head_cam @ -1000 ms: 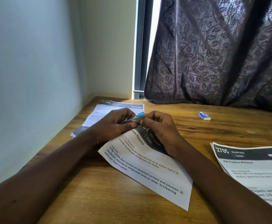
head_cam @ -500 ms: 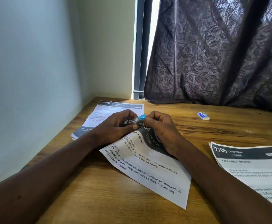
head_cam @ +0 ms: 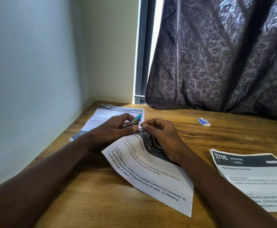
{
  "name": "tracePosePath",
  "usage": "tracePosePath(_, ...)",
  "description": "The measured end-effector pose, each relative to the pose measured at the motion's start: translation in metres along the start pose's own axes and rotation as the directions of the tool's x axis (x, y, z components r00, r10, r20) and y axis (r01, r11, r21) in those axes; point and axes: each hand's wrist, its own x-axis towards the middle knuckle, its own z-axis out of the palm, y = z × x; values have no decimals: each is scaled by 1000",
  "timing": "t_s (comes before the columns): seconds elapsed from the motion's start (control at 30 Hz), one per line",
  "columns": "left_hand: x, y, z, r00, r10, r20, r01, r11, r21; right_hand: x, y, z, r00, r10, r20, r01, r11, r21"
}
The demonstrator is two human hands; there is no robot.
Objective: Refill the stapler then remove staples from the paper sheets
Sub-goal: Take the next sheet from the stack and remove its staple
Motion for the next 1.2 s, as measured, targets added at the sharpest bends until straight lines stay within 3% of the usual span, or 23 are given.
tracePosePath(0.2,-3,2,-2,994,-92,-65,71,961,-268,0,1,3,998,-47,34,51,989,-136)
tracePosePath(0.37,-5,1,-11,984,-149,-99,121,961,-247,1,6,4,984,-174,41,178,935,-305)
tracePosePath(0.67,-10,3,-23,989,-148,-25,140,971,-195,5,11,6,970,-242,14,225,878,-423)
tracePosePath(0.77,-9,2,-25,992,-123,-18,121,989,-85,3,11,7,957,-288,-5,254,851,-461)
tracePosePath(0.83,-9,1,-27,995,-101,-11,101,995,-28,0,10,7,942,-335,-4,280,795,-538)
tracePosePath(1.0,-10,0,-32,994,-101,43,105,989,-105,-6,-1,7,884,-454,110,380,563,-734)
tracePosePath(1.2,-12,-4,-38,991,-111,76,122,977,-172,-5,-6,7,865,-418,279,465,457,-758)
